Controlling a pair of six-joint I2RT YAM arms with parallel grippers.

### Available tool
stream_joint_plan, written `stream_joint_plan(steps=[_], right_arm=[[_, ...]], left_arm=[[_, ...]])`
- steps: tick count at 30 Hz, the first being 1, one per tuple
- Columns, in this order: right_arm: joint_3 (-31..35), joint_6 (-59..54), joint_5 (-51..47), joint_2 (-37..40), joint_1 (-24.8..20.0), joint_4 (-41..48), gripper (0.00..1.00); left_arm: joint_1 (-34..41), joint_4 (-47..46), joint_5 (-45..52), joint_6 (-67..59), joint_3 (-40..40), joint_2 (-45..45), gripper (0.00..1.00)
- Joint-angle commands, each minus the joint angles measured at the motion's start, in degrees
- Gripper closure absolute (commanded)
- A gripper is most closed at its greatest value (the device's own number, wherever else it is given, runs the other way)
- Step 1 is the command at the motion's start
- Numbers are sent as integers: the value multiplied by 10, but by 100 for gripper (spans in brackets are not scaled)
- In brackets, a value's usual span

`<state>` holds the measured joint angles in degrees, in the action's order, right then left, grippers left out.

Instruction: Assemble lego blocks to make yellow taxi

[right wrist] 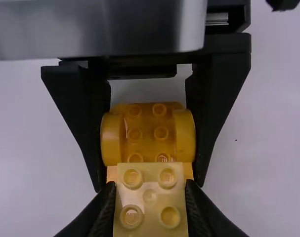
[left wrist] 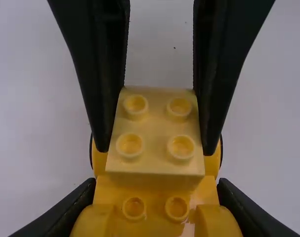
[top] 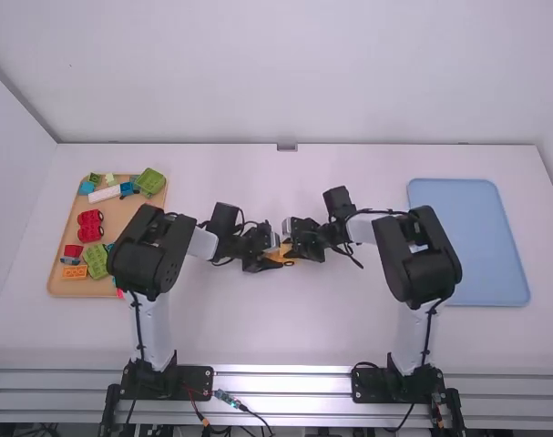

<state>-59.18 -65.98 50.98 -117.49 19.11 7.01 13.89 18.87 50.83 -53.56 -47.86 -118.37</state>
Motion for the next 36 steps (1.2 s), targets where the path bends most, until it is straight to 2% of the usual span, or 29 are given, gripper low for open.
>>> stream_joint_plan(steps=[1, 3, 13, 15, 19, 20, 21, 29, 31, 33, 34, 36], right_arm=[[7, 14, -28, 15, 0, 19, 76], [7, 6, -30, 16, 0, 23, 64], [7, 6, -31, 16, 1, 24, 48], [7, 6, -28, 16, 0, 24, 42], [7, 7, -28, 16, 0, 22, 17], [7, 6, -28, 16, -1, 23, 14], [7, 7, -22, 18, -6, 23, 1], [7, -6, 76, 39, -52, 29, 1], [7, -16, 94, 42, -61, 33, 7], [7, -37, 123, 44, -74, 40, 38], [7, -36, 127, 44, -76, 39, 96], [7, -24, 123, 44, -75, 35, 100]], left_arm=[[0, -18, -131, 2, 14, -26, 81], [0, -18, -131, 2, 14, -26, 82], [0, -21, -130, 2, 14, -26, 82], [0, -21, -131, 2, 14, -26, 82], [0, -21, -131, 2, 14, -26, 82], [0, -21, -131, 2, 14, -26, 82], [0, -21, -130, 2, 14, -26, 82], [0, -21, -131, 2, 14, -26, 84], [0, -21, -131, 2, 14, -26, 84], [0, -21, -131, 2, 14, -26, 84], [0, -21, -130, 2, 14, -26, 85], [0, -21, -130, 2, 14, -26, 85]])
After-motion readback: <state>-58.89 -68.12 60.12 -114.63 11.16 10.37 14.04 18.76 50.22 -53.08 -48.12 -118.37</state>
